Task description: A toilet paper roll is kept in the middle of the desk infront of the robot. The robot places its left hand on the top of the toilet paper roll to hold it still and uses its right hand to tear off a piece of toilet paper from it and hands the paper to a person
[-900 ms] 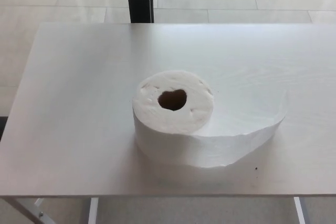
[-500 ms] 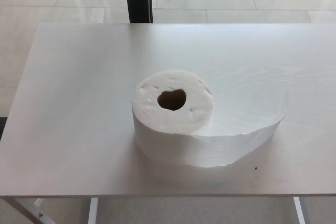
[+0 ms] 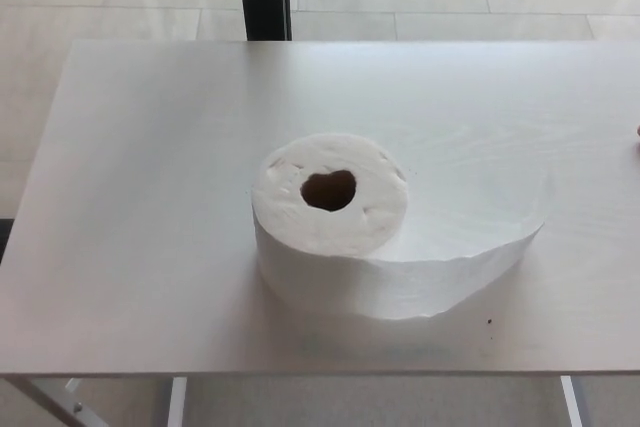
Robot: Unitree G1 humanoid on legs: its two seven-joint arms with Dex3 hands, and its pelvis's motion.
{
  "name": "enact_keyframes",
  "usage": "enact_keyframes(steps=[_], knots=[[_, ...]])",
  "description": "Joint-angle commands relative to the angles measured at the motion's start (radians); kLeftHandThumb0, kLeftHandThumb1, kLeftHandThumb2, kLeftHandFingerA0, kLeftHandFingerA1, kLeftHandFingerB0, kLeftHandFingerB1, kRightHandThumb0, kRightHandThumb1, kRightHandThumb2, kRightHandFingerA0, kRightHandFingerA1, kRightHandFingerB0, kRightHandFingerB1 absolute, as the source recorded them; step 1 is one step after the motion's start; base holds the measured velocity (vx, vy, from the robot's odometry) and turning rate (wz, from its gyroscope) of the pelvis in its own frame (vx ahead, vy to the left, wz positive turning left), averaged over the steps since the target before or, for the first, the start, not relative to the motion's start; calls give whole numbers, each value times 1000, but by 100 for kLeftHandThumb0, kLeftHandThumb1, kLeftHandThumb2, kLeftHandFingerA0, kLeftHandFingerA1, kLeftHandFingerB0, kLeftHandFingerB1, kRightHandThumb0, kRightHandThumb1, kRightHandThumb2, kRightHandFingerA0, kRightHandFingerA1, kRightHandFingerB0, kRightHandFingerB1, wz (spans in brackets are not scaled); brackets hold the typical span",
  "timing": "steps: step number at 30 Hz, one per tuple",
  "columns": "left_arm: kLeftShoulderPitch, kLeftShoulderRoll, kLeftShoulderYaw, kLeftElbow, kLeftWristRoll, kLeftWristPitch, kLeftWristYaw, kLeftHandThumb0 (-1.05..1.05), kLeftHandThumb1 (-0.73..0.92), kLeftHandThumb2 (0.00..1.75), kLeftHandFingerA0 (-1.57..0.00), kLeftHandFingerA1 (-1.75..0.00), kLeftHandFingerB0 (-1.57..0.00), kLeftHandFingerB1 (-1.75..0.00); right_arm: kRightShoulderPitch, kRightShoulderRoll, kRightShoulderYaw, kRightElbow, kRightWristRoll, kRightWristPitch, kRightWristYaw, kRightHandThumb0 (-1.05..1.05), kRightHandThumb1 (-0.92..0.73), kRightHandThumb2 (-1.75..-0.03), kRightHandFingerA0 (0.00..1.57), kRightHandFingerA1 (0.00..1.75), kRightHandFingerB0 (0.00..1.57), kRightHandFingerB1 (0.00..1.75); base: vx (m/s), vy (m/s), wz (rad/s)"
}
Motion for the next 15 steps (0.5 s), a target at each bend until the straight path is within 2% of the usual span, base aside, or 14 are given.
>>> enact_keyframes(steps=[1, 2, 3, 4, 7, 8, 9, 10, 11, 12, 13, 15], knots=[[-411, 159, -165, -549, -168, 368, 142, -64, 38, 55, -84, -46, -72, -41, -127, 43, 88, -620, 196, 105, 129, -95, -35, -85, 56, 72, 39, 60, 0, 0, 0], [-471, 154, -208, -585, -146, 389, 164, -68, 30, 71, -76, -56, -63, -50, -119, 52, 108, -685, 200, 131, 125, -85, -36, -84, 51, 68, 41, 56, 0, 0, 0], [-562, 151, -278, -638, -134, 452, 179, -51, 42, 53, -70, -53, -56, -46, -103, 61, 139, -788, 218, 180, 126, -68, -45, -54, 56, 56, 48, 38, 0, 0, 0], [-635, 137, -340, -670, -121, 487, 176, -48, 47, 53, -56, -62, -46, -49, -87, 64, 174, -861, 215, 198, 136, -60, -46, -56, 51, 52, 46, 34, 0, 0, 0], [-736, 87, -424, -707, -100, 521, 164, -41, 48, 54, -52, -63, -44, -51, -62, 58, 238, -940, 163, 184, 164, -56, -47, -55, 50, 53, 46, 35, 0, 0, 0], [-767, 60, -463, -711, -75, 512, 150, -31, 54, 56, -50, -61, -42, -48, -55, 52, 271, -962, 127, 178, 174, -63, -37, -75, 48, 57, 39, 45, 0, 0, 0], [-794, 37, -494, -708, -52, 506, 140, -31, 54, 56, -50, -61, -42, -48, -50, 49, 296, -974, 96, 169, 186, -63, -37, -75, 48, 57, 39, 45, 0, 0, 0], [-820, 15, -535, -688, -20, 480, 110, -41, 51, 55, -47, -56, -42, -46, -37, 50, 336, -976, 37, 130, 198, -65, -39, -77, 50, 54, 42, 46, 0, 0, 0], [-832, 0, -550, -682, -12, 473, 102, -41, 51, 55, -47, -56, -42, -46, -28, 51, 354, -984, 12, 119, 200, -65, -39, -77, 50, 54, 42, 46, 0, 0, 0], [-852, -38, -565, -674, -19, 471, 105, -45, 49, 54, -55, -59, -48, -45, -15, 59, 380, -996, -4, 120, 206, -65, -39, -77, 51, 53, 43, 46, 0, 0, 0], [-875, -64, -593, -664, 0, 466, 102, -55, 36, 78, -55, -65, -46, -56, -3, 66, 406, -996, -35, 88, 212, -60, -48, -56, 59, 43, 49, 35, 0, 0, 0], [-907, -111, -642, -676, 21, 488, 109, -54, 36, 78, -55, -65, -48, -57, 17, 71, 454, -1012, -88, 68, 213, -59, -48, -56, 59, 43, 50, 35, 0, 0, 0]])
